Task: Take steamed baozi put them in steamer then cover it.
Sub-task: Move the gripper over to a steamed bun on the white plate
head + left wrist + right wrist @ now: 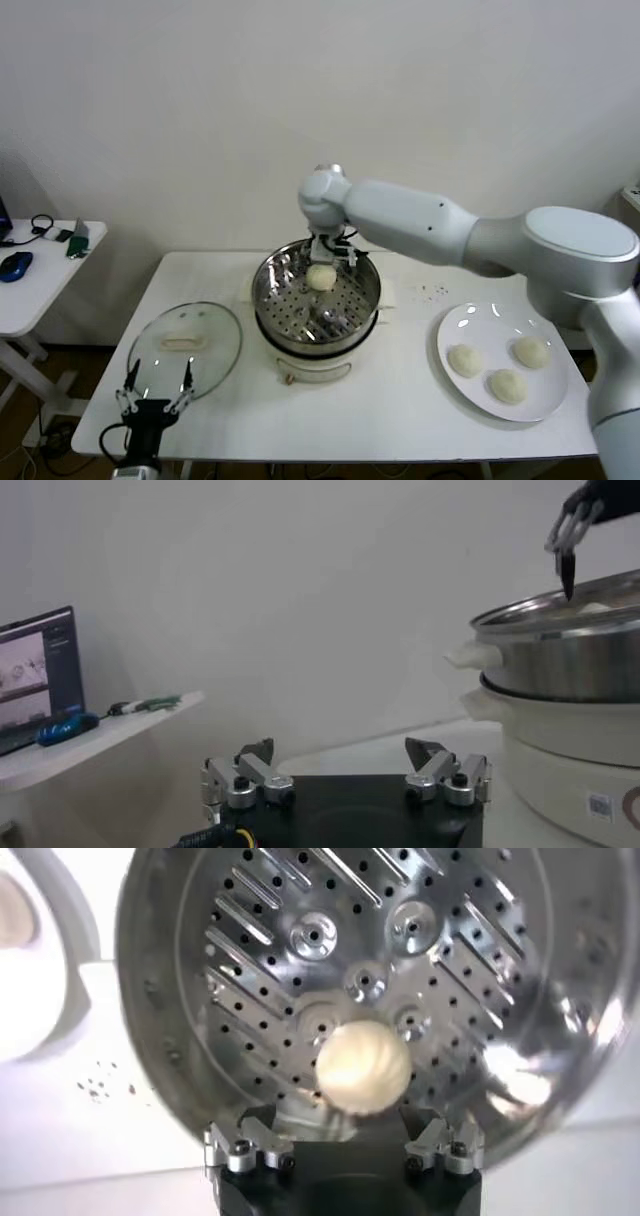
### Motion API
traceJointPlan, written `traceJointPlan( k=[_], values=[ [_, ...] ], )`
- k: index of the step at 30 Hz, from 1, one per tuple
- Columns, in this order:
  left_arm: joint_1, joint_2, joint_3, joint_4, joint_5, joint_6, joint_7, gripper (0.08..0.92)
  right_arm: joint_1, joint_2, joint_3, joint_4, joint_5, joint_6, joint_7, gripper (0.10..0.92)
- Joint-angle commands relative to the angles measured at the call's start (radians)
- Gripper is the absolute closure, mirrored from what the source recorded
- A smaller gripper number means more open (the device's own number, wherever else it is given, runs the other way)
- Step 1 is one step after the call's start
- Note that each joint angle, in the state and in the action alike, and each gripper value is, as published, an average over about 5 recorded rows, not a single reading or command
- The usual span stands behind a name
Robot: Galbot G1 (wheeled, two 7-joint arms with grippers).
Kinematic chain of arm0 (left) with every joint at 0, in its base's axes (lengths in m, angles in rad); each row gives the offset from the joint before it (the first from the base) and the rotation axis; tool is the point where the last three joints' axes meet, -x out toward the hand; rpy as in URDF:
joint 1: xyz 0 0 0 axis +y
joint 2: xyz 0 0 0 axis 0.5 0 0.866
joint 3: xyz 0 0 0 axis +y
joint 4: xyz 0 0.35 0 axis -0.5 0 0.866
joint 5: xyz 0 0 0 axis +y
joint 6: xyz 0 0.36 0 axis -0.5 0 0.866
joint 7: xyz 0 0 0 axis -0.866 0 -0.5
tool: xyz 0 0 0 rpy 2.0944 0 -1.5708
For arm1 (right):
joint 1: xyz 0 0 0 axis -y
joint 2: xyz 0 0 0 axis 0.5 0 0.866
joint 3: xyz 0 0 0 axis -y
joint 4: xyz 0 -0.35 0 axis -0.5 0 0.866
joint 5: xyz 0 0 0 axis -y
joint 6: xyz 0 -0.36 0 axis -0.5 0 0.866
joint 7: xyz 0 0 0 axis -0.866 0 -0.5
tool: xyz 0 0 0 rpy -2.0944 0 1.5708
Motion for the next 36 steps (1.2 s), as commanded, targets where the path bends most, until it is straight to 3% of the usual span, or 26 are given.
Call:
traceJointPlan(
  k=[1,8,15,24,36],
  values=[
    [-0.002,-0.001,0.002,-0.002,0.001,0.001,0.000,0.177,0.177,-0.245,-0.107,0.103,0.448,-0.275,0.104,0.203],
    [0.005,-0.002,0.004,-0.010,-0.001,0.001,-0.001,0.177,0.252,-0.514,-0.249,0.331,0.724,-0.657,0.230,0.203],
    [0.004,-0.004,0.016,-0.004,-0.003,-0.001,-0.001,0.177,0.143,-0.749,-0.247,0.469,0.680,-0.815,0.249,0.203],
    [0.018,-0.002,0.016,-0.009,-0.006,-0.004,-0.002,0.177,-0.249,-0.875,-0.006,0.464,0.483,-0.825,0.181,0.203],
    [0.038,0.000,0.009,-0.005,-0.008,-0.010,-0.003,0.177,-0.537,-0.807,0.214,0.265,0.404,-0.690,0.139,0.203]
  ],
)
